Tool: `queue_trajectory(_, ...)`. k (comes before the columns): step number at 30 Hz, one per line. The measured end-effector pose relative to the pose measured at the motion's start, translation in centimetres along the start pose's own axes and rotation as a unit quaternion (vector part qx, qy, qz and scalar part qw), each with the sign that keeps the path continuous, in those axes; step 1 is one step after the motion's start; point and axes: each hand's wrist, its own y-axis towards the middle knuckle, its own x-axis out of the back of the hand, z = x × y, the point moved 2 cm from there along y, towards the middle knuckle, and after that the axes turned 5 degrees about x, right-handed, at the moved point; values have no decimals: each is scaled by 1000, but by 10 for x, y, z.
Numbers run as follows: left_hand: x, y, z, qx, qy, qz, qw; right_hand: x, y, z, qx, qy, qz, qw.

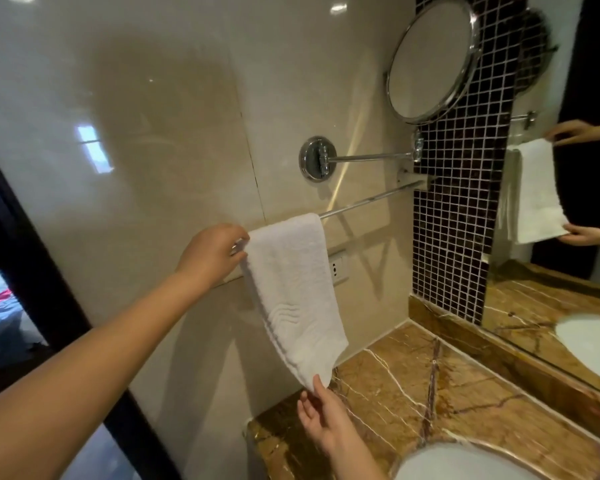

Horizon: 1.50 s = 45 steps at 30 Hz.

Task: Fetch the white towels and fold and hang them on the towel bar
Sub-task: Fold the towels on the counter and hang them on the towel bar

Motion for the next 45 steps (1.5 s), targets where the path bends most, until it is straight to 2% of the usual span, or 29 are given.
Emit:
queue_trajectory(13,1,2,1,-34,21,6,999,8,-8,-6,37,-18,21,999)
queue_trajectory(21,-4,10,-4,-36,32,11,999,11,-1,3,59,-51,-11,997)
queue_trajectory(37,-35,48,-47,-60,20,0,998,16,37,71,91,-118,-23,989)
queue_trajectory(45,-51,72,-78,-91,24,-18,995,22,54,109,104,-105,-20,989)
